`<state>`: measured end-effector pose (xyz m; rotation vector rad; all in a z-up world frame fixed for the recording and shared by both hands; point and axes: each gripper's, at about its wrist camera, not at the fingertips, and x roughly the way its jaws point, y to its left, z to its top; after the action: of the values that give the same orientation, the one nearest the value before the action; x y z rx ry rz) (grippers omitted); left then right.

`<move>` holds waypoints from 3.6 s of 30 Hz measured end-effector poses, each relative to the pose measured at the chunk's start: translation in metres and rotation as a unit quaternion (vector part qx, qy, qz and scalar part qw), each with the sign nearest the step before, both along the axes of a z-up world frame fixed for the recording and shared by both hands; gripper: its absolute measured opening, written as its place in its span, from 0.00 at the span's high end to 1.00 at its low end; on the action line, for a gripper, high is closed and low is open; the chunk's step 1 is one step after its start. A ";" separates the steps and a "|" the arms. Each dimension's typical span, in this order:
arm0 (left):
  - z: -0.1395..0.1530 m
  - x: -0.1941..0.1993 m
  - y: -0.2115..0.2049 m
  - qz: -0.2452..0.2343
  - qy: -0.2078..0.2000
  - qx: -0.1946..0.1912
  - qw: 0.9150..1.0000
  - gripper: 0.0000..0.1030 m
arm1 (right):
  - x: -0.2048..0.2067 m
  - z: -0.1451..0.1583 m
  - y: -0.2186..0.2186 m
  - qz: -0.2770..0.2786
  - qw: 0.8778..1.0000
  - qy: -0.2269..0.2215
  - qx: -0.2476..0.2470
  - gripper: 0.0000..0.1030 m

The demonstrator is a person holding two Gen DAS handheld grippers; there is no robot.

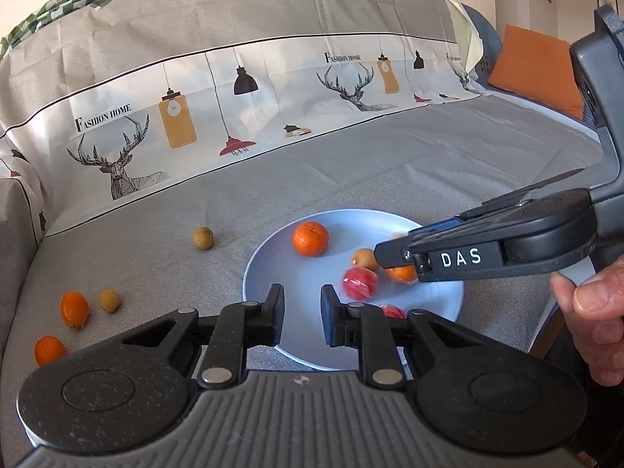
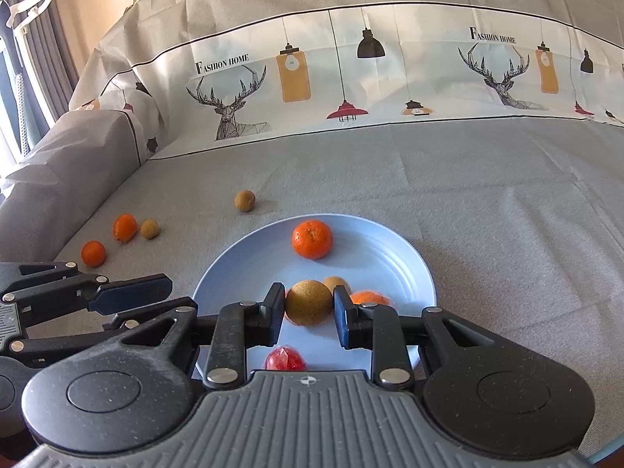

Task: Organize fruits
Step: 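Lower the red fruit and longan into the plate and open both tools, then move both tools to the loose orange and longan beside the plate, then grasp an orange with left tool while right tool grasps a longan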

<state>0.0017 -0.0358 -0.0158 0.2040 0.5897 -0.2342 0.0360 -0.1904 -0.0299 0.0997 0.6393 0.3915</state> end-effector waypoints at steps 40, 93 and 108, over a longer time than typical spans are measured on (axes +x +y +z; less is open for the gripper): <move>0.048 0.029 0.068 0.090 0.014 -0.080 0.993 0.75 | 0.004 0.009 0.000 -0.015 0.999 -0.009 0.028 0.79; -0.036 0.131 0.194 0.360 0.079 -0.052 0.928 0.59 | 0.188 -0.025 0.172 -0.008 0.997 0.079 -0.019 0.65; -0.002 0.094 0.175 0.323 0.013 -0.078 0.943 0.63 | 0.136 0.030 0.147 0.023 0.999 -0.008 0.020 0.74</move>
<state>0.0952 0.1393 -0.0176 -0.1520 0.6317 0.3542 0.1716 -0.0437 0.0003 0.1206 0.6194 0.4497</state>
